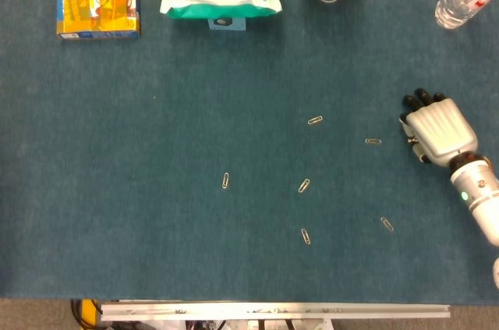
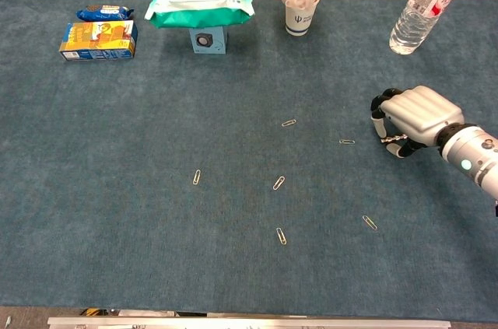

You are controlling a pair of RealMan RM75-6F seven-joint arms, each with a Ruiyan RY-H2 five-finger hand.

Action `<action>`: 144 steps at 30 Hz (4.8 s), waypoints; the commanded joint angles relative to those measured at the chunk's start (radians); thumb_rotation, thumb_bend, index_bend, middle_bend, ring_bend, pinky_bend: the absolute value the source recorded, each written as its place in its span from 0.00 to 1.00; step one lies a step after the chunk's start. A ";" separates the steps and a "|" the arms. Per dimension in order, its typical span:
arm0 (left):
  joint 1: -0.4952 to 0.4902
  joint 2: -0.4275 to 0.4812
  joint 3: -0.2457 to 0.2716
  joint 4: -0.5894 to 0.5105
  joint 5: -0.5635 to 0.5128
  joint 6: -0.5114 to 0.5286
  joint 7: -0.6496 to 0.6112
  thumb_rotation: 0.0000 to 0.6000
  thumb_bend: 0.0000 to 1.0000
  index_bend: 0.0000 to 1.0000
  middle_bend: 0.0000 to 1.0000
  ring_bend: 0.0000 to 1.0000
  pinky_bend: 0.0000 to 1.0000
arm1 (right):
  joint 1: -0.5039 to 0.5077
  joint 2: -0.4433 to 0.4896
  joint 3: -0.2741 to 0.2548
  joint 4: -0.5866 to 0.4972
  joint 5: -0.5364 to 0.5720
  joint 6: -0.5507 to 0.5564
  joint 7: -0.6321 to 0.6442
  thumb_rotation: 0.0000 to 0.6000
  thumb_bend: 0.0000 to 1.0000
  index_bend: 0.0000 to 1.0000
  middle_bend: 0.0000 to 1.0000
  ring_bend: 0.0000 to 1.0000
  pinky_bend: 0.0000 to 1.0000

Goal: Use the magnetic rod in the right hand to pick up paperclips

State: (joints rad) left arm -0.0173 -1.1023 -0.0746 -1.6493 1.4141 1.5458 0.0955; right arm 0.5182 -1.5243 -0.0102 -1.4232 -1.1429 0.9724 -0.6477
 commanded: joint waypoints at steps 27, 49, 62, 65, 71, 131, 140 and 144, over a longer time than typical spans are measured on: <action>0.004 0.001 -0.002 0.000 0.000 0.008 -0.004 1.00 0.05 0.22 0.16 0.14 0.30 | -0.009 0.029 -0.005 -0.040 -0.013 0.031 0.015 1.00 0.31 0.56 0.24 0.14 0.30; 0.008 0.005 -0.009 -0.001 -0.009 0.012 -0.013 1.00 0.05 0.22 0.16 0.14 0.30 | -0.056 0.112 -0.017 -0.121 -0.103 0.115 0.081 1.00 0.31 0.56 0.24 0.14 0.30; 0.015 0.014 -0.017 0.000 -0.019 0.022 -0.033 1.00 0.05 0.22 0.16 0.14 0.30 | -0.073 0.154 -0.017 -0.185 -0.177 0.158 0.105 1.00 0.31 0.56 0.24 0.14 0.30; 0.016 0.014 -0.017 -0.002 -0.019 0.023 -0.030 1.00 0.05 0.22 0.16 0.14 0.30 | -0.070 0.160 -0.012 -0.201 -0.188 0.160 0.099 1.00 0.31 0.56 0.24 0.14 0.30; 0.019 0.017 -0.018 -0.002 -0.020 0.025 -0.037 1.00 0.05 0.22 0.16 0.14 0.30 | -0.052 0.155 0.008 -0.228 -0.190 0.147 0.078 1.00 0.31 0.56 0.24 0.14 0.30; 0.039 0.020 -0.028 -0.001 -0.050 0.033 -0.030 1.00 0.05 0.22 0.16 0.14 0.31 | -0.095 0.241 -0.173 -0.347 -0.552 0.194 0.207 1.00 0.31 0.56 0.24 0.14 0.30; 0.038 0.016 -0.030 -0.004 -0.053 0.034 -0.015 1.00 0.05 0.22 0.16 0.14 0.31 | -0.111 0.288 -0.217 -0.344 -0.619 0.195 0.276 1.00 0.31 0.56 0.24 0.14 0.30; 0.038 0.015 -0.030 -0.004 -0.055 0.033 -0.014 1.00 0.05 0.22 0.16 0.14 0.31 | -0.119 0.296 -0.223 -0.334 -0.627 0.190 0.292 1.00 0.31 0.56 0.24 0.14 0.30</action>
State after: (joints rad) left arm 0.0209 -1.0869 -0.1048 -1.6533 1.3591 1.5791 0.0816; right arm 0.4007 -1.2291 -0.2326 -1.7584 -1.7687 1.1635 -0.3564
